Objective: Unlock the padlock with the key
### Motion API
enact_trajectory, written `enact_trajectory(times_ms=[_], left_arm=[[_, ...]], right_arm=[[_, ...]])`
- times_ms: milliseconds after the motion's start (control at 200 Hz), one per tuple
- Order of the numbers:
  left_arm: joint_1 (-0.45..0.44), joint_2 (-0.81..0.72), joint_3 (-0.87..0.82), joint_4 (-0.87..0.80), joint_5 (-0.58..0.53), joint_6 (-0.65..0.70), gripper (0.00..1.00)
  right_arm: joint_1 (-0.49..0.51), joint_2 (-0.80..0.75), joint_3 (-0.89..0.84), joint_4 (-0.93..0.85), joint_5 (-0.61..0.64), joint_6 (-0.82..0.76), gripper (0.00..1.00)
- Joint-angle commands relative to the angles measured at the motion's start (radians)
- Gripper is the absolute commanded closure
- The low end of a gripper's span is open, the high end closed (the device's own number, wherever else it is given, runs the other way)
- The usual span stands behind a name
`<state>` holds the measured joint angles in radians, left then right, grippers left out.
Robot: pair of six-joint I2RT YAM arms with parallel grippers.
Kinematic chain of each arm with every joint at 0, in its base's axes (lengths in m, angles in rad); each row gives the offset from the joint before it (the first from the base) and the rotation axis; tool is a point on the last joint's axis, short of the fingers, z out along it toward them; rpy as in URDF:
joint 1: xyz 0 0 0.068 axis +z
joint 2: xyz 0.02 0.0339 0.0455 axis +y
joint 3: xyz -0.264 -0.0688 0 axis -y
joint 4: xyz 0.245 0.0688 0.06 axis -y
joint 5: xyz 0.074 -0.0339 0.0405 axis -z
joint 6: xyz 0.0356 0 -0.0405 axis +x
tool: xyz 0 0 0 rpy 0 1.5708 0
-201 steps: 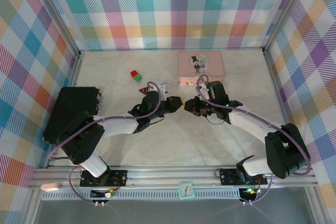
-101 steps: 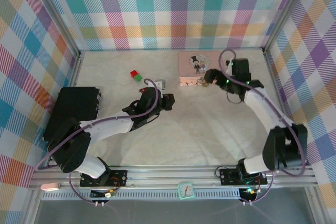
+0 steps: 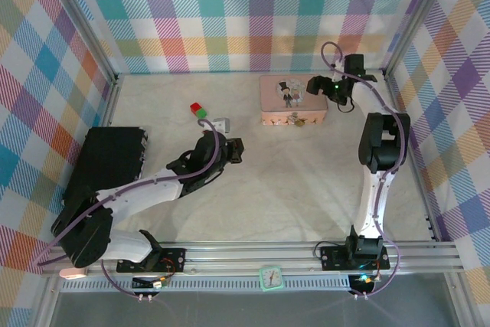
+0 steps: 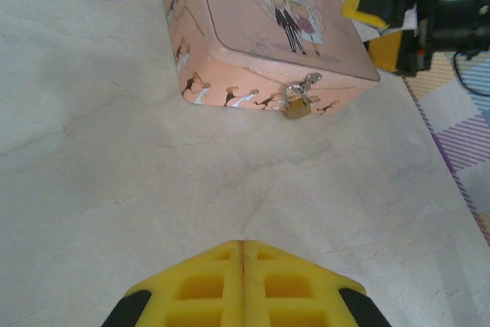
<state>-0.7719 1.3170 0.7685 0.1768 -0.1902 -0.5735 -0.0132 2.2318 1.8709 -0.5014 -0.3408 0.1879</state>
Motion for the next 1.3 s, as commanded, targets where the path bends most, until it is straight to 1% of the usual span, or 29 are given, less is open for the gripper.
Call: enact_trajectory(times_ms=[0, 60, 135, 195, 295, 380, 510, 635, 680, 755, 840, 925, 995, 1040, 1110, 1160, 1250, 1295], left_arm=[[-0.008, -0.062, -0.034, -0.053, -0.057, 0.024, 1.00], [-0.008, -0.081, -0.044, -0.062, -0.069, 0.027, 1.00], [-0.008, -0.098, -0.051, -0.071, -0.080, 0.032, 1.00], [-0.008, -0.106, -0.055, -0.074, -0.088, 0.034, 1.00], [-0.008, -0.113, -0.056, -0.069, -0.098, 0.039, 1.00], [-0.008, -0.114, -0.055, -0.060, -0.095, 0.039, 1.00], [-0.008, -0.114, -0.052, -0.055, -0.084, 0.036, 1.00], [-0.009, -0.128, -0.055, -0.054, -0.083, 0.034, 1.00], [-0.008, -0.137, -0.055, -0.056, -0.087, 0.035, 1.00], [-0.008, -0.152, -0.059, -0.066, -0.104, 0.042, 1.00], [-0.008, -0.163, -0.062, -0.086, -0.139, 0.049, 1.00], [-0.004, -0.169, -0.061, -0.094, -0.169, 0.053, 1.00], [0.004, -0.168, -0.069, -0.074, -0.164, 0.047, 1.00], [0.011, -0.162, -0.071, -0.052, -0.144, 0.044, 1.00], [0.020, -0.144, -0.063, -0.022, -0.094, 0.046, 1.00], [0.028, -0.127, -0.055, 0.004, -0.048, 0.047, 1.00], [0.055, -0.098, -0.055, 0.099, 0.061, 0.052, 1.00], [0.069, -0.084, -0.054, 0.144, 0.125, 0.054, 1.00]], right_arm=[[-0.001, 0.024, 0.041, -0.023, -0.186, -0.052, 0.02], [0.003, 0.036, 0.038, -0.001, -0.249, -0.053, 0.06], [0.017, 0.048, 0.039, -0.005, -0.272, -0.074, 0.11], [0.039, 0.052, 0.034, -0.022, -0.271, -0.111, 0.15], [0.082, 0.055, 0.008, -0.040, -0.233, -0.172, 0.17], [0.104, 0.067, 0.023, -0.067, -0.248, -0.193, 0.21], [0.139, 0.071, 0.039, -0.083, -0.244, -0.219, 0.23], [0.185, 0.093, 0.081, -0.125, -0.188, -0.249, 0.25], [0.196, 0.096, 0.089, -0.122, -0.159, -0.241, 0.25], [0.199, 0.071, 0.081, -0.098, -0.125, -0.207, 0.21], [0.201, -0.012, 0.042, -0.063, -0.040, -0.165, 0.16], [0.213, -0.124, -0.009, -0.060, 0.110, -0.131, 0.13], [0.225, -0.223, -0.078, -0.054, 0.181, -0.119, 0.10], [0.236, -0.284, -0.130, -0.054, 0.202, -0.110, 0.10], [0.258, -0.391, -0.233, -0.033, 0.199, -0.090, 0.09], [0.275, -0.471, -0.324, 0.003, 0.164, -0.072, 0.09], [0.295, -0.608, -0.501, 0.107, 0.036, 0.005, 0.09], [0.295, -0.678, -0.599, 0.185, -0.061, 0.067, 0.10]])
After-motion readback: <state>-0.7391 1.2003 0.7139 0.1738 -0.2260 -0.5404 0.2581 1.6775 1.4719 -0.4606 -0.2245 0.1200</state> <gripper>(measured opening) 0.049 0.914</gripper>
